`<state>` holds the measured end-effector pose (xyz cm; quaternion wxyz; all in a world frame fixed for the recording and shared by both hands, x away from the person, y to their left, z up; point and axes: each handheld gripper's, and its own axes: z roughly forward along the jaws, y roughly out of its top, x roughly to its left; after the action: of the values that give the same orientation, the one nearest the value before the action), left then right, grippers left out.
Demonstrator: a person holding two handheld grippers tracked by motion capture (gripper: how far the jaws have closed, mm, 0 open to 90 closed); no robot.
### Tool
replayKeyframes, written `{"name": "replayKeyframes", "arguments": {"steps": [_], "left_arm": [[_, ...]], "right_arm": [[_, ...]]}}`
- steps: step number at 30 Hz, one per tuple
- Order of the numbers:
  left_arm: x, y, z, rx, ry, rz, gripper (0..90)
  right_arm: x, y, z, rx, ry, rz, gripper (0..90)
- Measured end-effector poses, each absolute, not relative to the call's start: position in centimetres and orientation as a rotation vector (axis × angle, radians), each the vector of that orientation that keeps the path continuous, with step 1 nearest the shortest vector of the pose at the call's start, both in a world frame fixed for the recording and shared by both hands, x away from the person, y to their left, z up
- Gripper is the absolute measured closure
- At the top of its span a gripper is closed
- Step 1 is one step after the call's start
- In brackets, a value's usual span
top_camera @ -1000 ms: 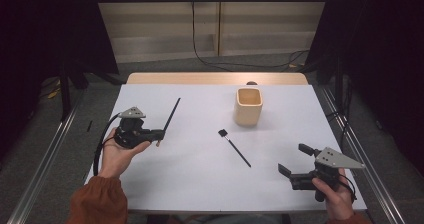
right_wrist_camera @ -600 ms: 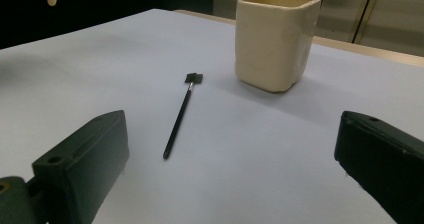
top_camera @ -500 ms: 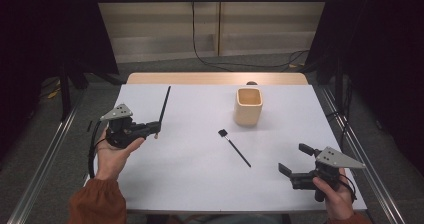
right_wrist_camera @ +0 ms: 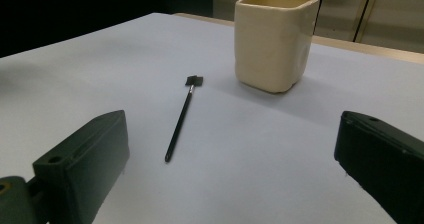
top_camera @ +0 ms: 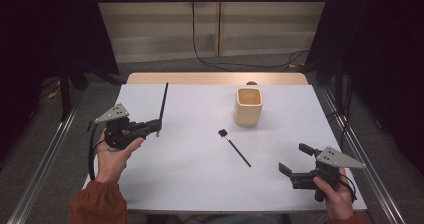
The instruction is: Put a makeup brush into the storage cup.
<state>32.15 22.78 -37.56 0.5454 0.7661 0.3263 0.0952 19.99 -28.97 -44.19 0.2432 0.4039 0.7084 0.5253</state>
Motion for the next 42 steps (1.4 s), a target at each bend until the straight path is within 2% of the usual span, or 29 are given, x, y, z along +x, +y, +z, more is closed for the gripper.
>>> {"name": "replayKeyframes", "arguments": {"steps": [20, 42], "left_arm": [[31.1, 18.8, -37.3, 1.865, 0.652, 0.150, 84.3], [30.8, 15.3, -36.8, 1.909, 0.611, 0.046, 84.3]], "right_arm": [[20.0, -28.9, -44.2, 1.094, 1.939, 1.439, 0.3], [19.9, -28.8, -44.1, 1.085, 1.939, 1.444, 0.2]]}}
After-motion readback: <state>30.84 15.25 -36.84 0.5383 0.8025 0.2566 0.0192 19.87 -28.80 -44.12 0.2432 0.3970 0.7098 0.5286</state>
